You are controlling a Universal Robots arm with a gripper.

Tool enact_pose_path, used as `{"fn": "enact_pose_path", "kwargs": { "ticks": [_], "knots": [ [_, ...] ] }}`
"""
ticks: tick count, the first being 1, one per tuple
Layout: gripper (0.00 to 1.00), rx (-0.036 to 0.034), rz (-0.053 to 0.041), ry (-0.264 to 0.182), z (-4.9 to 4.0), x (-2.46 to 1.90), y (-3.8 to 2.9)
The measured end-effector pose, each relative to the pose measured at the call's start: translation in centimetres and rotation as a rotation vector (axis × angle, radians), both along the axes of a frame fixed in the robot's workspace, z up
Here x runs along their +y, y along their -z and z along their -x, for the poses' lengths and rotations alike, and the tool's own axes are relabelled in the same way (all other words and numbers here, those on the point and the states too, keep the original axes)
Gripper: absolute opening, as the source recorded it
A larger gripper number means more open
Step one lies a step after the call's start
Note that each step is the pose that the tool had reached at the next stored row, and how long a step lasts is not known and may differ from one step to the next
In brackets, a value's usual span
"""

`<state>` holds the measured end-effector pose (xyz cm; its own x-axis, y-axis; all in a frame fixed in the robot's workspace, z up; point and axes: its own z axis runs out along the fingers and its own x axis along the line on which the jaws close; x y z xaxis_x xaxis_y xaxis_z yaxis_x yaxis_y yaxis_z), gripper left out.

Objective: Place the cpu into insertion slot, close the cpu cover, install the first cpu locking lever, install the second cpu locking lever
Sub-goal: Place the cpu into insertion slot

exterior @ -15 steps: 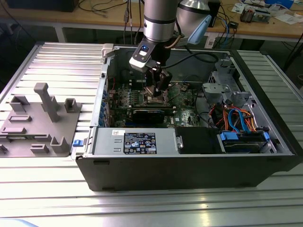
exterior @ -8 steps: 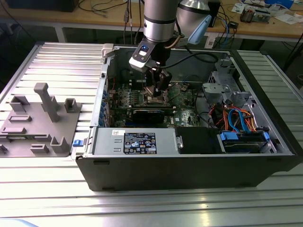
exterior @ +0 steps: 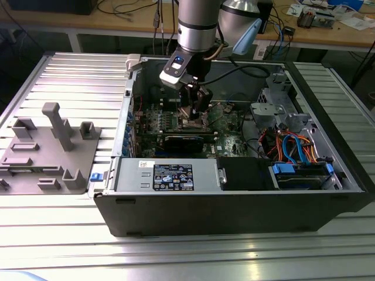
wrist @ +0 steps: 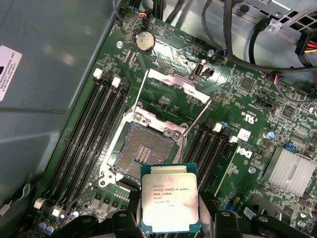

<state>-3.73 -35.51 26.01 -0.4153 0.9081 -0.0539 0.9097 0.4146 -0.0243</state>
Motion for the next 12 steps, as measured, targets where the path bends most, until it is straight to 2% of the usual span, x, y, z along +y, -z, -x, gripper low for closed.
{"fn": "enact_pose_path", "kwargs": {
  "ticks": [12],
  "knots": [
    [0.55,0.0,0.0,0.009,0.0,0.0,0.06]
  ]
}}
